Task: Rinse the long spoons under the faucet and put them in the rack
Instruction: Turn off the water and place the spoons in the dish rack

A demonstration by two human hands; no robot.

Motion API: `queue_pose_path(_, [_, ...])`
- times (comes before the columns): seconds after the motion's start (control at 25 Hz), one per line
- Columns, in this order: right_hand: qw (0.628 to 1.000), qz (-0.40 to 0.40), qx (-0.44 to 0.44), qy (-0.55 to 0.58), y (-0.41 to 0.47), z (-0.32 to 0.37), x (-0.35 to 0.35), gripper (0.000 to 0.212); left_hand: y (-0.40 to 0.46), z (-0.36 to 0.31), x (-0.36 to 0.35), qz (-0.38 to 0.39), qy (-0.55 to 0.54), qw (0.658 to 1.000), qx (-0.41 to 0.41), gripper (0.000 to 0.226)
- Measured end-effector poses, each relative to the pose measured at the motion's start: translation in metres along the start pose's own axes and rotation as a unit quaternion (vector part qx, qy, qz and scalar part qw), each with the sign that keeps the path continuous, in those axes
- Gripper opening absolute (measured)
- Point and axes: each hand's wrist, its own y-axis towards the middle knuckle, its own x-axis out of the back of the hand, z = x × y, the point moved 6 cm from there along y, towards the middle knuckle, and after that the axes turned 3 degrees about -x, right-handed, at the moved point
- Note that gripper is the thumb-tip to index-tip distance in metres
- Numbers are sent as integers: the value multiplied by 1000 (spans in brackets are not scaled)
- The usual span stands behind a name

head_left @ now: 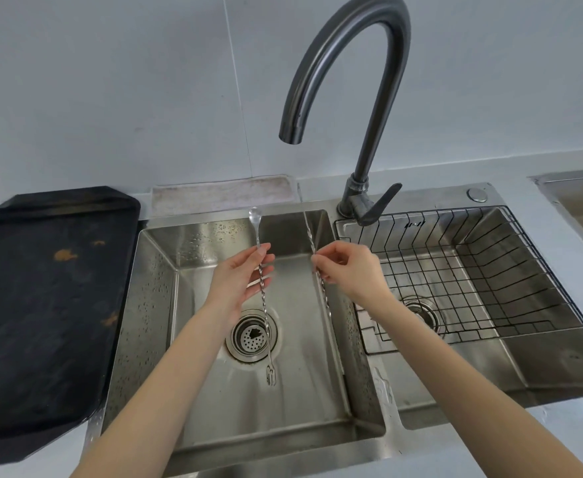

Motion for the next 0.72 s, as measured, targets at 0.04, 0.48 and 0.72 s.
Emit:
queue_pose_path(0.04, [1000,-3,5,-7,-2,2,8,6,-3,2,0,2,1,1000,1,12])
queue_pose_path(0.48, [996,-38,44,-69,-7,-8,117,8,-12,28,-28,-13,10,1000,5,18])
queue_pose_path(0.72, [986,-26,71,-147,11,-30,151,12,-3,35,-46,-28,14,999,6,20])
